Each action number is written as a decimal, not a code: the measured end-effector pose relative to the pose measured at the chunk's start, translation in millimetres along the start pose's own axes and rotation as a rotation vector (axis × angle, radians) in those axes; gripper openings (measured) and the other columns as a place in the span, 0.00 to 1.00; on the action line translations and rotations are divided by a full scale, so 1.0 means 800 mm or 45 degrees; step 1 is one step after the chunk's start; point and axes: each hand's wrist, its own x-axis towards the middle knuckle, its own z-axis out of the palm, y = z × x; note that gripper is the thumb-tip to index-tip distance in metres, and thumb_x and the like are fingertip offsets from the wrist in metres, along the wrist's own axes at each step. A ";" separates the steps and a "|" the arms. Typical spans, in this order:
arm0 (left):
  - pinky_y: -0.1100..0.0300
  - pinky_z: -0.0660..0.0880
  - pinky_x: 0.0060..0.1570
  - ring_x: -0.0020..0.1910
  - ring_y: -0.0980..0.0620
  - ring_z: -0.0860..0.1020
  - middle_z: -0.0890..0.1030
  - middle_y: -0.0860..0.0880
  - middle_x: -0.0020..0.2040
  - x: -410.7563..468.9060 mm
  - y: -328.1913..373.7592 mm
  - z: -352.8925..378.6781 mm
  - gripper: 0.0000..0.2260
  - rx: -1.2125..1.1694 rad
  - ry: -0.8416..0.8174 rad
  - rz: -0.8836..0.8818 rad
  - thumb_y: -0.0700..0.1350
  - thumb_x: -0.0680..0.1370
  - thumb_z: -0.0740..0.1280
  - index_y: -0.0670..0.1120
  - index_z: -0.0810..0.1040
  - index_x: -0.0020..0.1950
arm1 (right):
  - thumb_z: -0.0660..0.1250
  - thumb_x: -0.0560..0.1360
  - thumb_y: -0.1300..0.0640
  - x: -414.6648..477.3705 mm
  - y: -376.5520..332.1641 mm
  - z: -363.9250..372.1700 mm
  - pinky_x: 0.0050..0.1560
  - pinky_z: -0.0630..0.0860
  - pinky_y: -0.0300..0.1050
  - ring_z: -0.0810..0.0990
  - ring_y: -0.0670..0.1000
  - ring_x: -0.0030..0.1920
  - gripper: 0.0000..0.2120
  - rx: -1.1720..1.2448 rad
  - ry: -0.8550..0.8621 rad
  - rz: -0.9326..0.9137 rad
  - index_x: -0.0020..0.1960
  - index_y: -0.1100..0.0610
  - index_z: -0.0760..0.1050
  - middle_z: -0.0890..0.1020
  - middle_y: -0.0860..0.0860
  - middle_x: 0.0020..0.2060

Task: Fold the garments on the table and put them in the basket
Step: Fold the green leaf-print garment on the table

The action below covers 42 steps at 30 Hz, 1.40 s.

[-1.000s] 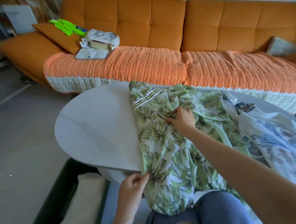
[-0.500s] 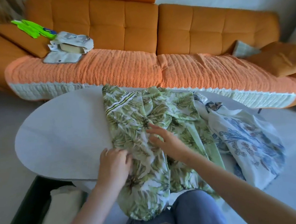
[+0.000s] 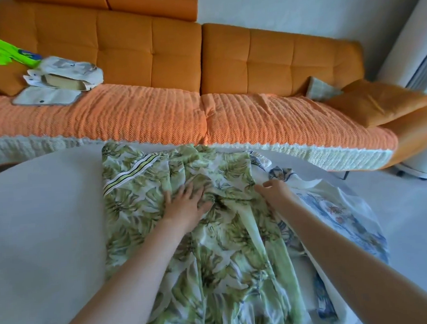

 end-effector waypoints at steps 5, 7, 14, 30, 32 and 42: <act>0.44 0.33 0.71 0.74 0.51 0.33 0.35 0.51 0.76 0.010 -0.004 0.037 0.29 -0.064 0.078 -0.025 0.65 0.78 0.38 0.56 0.39 0.76 | 0.64 0.76 0.44 0.016 -0.017 0.004 0.25 0.62 0.40 0.68 0.48 0.28 0.20 -0.130 -0.142 0.072 0.41 0.61 0.71 0.72 0.52 0.33; 0.45 0.31 0.71 0.74 0.52 0.33 0.35 0.52 0.76 0.011 -0.004 0.032 0.28 -0.147 0.036 -0.033 0.65 0.78 0.38 0.57 0.39 0.76 | 0.67 0.75 0.49 0.016 -0.019 0.004 0.25 0.69 0.36 0.72 0.48 0.30 0.18 0.156 -0.200 0.093 0.52 0.65 0.76 0.77 0.55 0.40; 0.47 0.42 0.74 0.76 0.50 0.48 0.50 0.52 0.77 0.009 -0.019 -0.003 0.25 -0.962 -0.106 0.026 0.61 0.81 0.41 0.55 0.53 0.77 | 0.66 0.76 0.56 -0.004 -0.062 0.027 0.24 0.73 0.37 0.68 0.44 0.21 0.20 0.554 -0.038 -0.243 0.67 0.55 0.71 0.82 0.56 0.36; 0.53 0.73 0.48 0.55 0.43 0.76 0.77 0.42 0.57 0.071 -0.072 -0.054 0.20 -1.512 0.585 -0.653 0.49 0.74 0.70 0.39 0.72 0.60 | 0.62 0.77 0.47 -0.103 -0.107 0.106 0.52 0.75 0.51 0.77 0.56 0.54 0.24 -0.312 -0.386 -0.854 0.70 0.51 0.63 0.77 0.54 0.55; 0.54 0.71 0.48 0.55 0.43 0.75 0.74 0.41 0.60 0.077 -0.077 -0.058 0.18 -1.498 0.703 -0.683 0.44 0.77 0.67 0.40 0.68 0.64 | 0.63 0.74 0.42 -0.108 -0.084 0.084 0.51 0.73 0.47 0.76 0.56 0.54 0.23 -0.454 -0.391 -0.757 0.64 0.53 0.66 0.77 0.52 0.54; 0.66 0.61 0.21 0.24 0.53 0.64 0.67 0.45 0.72 0.090 -0.093 -0.051 0.20 -1.207 0.696 -0.359 0.33 0.81 0.50 0.50 0.76 0.62 | 0.68 0.73 0.52 -0.146 -0.070 0.047 0.42 0.73 0.29 0.77 0.38 0.41 0.20 -0.035 -0.755 -0.761 0.63 0.43 0.70 0.80 0.42 0.49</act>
